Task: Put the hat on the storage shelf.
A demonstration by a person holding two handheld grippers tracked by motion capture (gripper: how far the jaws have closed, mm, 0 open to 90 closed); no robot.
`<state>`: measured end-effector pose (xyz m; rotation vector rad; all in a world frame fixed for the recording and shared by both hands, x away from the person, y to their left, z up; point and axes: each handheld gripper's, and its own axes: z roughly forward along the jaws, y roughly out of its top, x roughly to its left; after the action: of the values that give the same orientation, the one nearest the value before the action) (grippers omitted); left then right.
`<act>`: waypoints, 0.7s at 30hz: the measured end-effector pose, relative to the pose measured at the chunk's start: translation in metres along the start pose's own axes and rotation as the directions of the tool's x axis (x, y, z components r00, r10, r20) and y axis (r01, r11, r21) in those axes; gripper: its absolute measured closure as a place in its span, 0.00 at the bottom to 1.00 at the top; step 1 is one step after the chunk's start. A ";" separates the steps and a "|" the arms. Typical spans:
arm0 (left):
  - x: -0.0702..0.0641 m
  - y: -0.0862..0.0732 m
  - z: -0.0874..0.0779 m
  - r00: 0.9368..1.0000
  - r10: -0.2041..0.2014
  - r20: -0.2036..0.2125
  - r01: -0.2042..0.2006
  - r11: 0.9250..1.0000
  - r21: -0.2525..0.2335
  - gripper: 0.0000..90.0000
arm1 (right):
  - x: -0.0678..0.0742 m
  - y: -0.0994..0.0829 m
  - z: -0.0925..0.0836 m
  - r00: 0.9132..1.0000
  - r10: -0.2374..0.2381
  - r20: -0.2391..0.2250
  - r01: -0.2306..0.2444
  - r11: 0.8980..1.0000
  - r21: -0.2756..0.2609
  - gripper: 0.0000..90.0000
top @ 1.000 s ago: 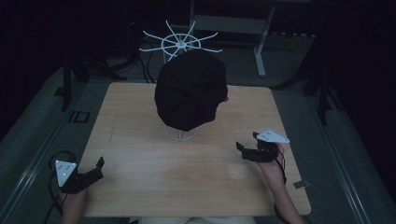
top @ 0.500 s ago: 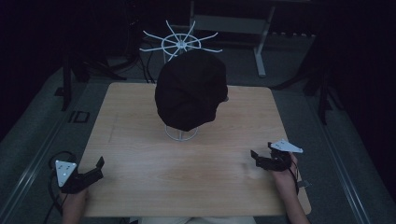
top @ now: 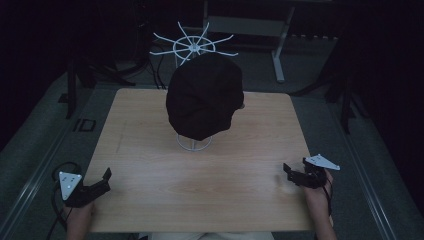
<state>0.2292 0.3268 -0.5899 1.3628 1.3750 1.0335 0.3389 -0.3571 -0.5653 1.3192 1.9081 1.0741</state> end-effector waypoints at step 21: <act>0.001 0.000 0.000 1.000 -0.004 0.006 0.004 1.000 -0.002 0.02 | -0.035 -0.013 -0.011 0.994 0.064 0.087 -0.063 0.998 -0.023 0.16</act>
<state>0.2296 0.3274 -0.5900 1.3602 1.3712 1.0272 0.3360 -0.3951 -0.5708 1.4012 1.7980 1.0458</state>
